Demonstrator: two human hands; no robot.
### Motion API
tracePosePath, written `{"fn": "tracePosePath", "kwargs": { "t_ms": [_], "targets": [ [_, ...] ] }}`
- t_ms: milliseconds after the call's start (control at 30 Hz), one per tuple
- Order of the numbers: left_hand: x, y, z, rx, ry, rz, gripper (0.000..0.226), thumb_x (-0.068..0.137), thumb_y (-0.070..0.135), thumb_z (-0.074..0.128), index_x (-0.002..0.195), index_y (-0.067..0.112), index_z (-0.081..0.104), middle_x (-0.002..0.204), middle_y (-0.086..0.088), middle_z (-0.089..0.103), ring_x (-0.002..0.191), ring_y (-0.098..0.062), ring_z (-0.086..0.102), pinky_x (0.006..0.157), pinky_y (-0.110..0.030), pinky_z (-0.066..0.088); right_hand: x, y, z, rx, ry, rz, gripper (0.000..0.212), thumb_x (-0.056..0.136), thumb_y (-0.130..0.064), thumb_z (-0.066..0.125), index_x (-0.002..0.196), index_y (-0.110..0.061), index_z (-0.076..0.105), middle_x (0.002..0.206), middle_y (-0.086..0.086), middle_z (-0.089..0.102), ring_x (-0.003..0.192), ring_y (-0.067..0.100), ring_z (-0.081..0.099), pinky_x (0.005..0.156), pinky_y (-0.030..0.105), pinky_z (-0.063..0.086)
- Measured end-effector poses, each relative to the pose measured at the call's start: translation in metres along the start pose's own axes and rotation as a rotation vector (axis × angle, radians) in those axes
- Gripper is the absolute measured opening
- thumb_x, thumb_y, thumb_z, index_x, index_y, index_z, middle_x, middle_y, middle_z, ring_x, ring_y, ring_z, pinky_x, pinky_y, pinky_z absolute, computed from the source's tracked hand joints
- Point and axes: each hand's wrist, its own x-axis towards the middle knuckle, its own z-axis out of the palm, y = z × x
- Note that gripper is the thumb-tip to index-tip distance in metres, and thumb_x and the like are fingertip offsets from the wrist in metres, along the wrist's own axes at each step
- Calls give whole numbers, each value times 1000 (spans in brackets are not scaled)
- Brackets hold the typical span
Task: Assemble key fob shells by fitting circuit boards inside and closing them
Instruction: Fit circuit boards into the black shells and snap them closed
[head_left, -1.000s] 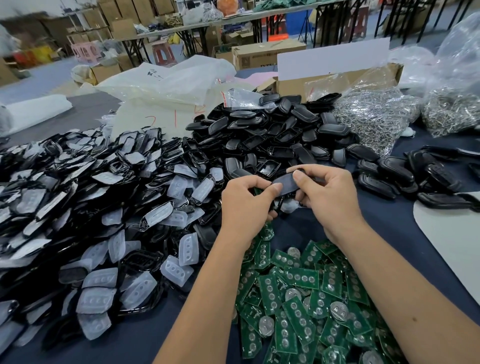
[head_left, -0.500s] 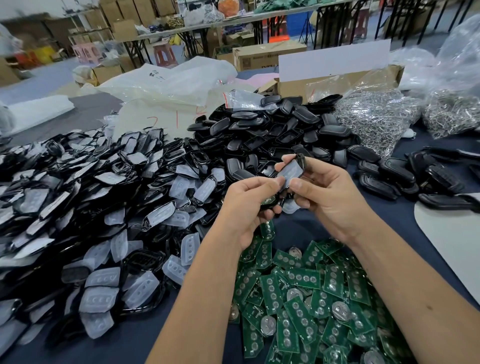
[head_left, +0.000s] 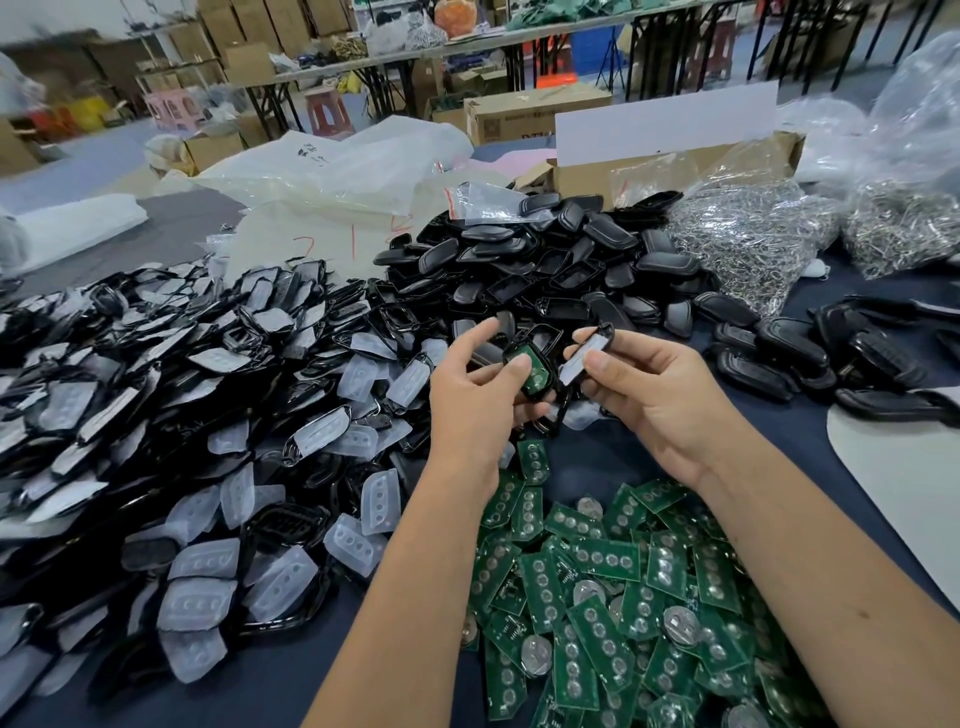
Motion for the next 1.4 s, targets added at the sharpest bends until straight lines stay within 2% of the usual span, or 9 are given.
{"fn": "tracePosePath", "kwargs": {
  "t_ms": [200,333,600,667,800,967,1167,1300,1400],
  "targets": [
    [5,-4,-3,-16,42,26,21,95,4,72,112,16,69,90,-15,66,61,-15,64,62,-28,61,0,-2,-1,-24,-16,9,39,69,-22,86,106,-11,82,111,15,78,89,18,69,81,24,60],
    [6,-6,-4,5,37,62,26,93,8,76,117,18,73,91,-17,66,59,-8,63,62,-29,62,-3,-2,1,-54,-44,5,40,67,-26,88,105,-15,83,109,13,79,93,18,73,83,25,59],
    [6,-9,-4,28,48,88,31,93,11,77,122,20,75,99,-31,70,74,-18,67,63,-28,62,-4,-3,1,-115,-54,6,36,68,-25,87,102,-13,83,101,11,79,84,15,73,79,25,60],
    [6,-9,-4,31,30,85,33,93,10,76,124,20,74,87,-27,69,74,-17,65,64,-28,62,-3,-2,1,-163,-39,3,36,71,-22,85,105,-11,81,102,11,80,82,13,73,76,23,59],
    [6,-7,-4,34,-37,66,40,93,-2,71,124,22,73,68,5,69,70,-10,68,67,-28,63,-2,-2,0,-192,7,4,42,66,-26,87,105,-10,81,102,14,80,85,15,73,76,22,59],
    [0,-6,0,159,-20,169,19,88,-1,76,98,14,76,87,-5,79,80,-21,77,66,-28,63,-1,0,0,-201,79,-17,47,63,-27,89,105,-8,81,104,19,79,92,23,74,81,26,61],
    [-1,-13,5,460,-58,379,19,84,5,82,97,19,81,85,7,79,81,-6,76,75,-35,64,-3,0,2,-218,114,-45,29,60,-24,90,87,-16,85,93,13,81,81,15,75,73,22,60],
    [-2,-14,6,579,-104,486,23,88,4,77,107,15,82,88,15,75,78,7,69,74,-12,55,-3,2,2,-237,132,-59,32,58,-27,92,87,-17,86,92,11,81,82,17,76,72,22,59],
    [-5,-15,8,634,-148,530,32,84,4,81,113,15,80,91,13,72,80,9,65,74,-9,51,-2,3,0,-244,168,-67,39,54,-34,95,88,-16,85,93,12,81,83,20,77,72,25,61]
  ]
}}
